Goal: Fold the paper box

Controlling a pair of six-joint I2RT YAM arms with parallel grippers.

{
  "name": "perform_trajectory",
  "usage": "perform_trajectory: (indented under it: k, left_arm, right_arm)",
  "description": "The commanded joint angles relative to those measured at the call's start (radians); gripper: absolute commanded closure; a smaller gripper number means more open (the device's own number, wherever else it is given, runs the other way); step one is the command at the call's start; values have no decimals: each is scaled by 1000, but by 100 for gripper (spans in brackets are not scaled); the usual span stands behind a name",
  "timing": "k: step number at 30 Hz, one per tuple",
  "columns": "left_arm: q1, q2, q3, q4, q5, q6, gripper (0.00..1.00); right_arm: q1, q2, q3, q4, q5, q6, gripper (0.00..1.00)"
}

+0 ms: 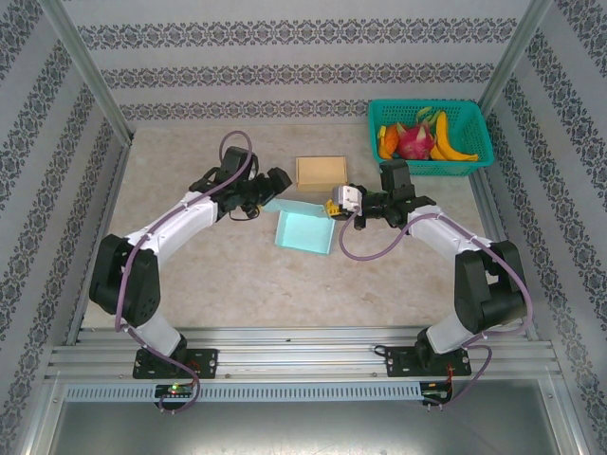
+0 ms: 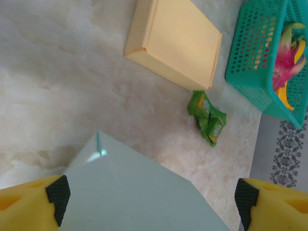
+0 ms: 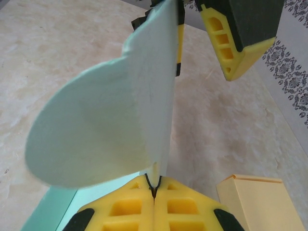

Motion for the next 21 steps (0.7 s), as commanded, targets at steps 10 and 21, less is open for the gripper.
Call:
perform_trajectory:
  k: [10, 21]
  left_arm:
    - [-88, 10, 13, 29, 3, -34, 19]
    - [-120, 21, -102, 48, -103, -35, 25]
  right_arm:
    - [43, 31, -3, -44, 46, -63, 100]
    - [53, 59, 69, -309, 231, -183, 88]
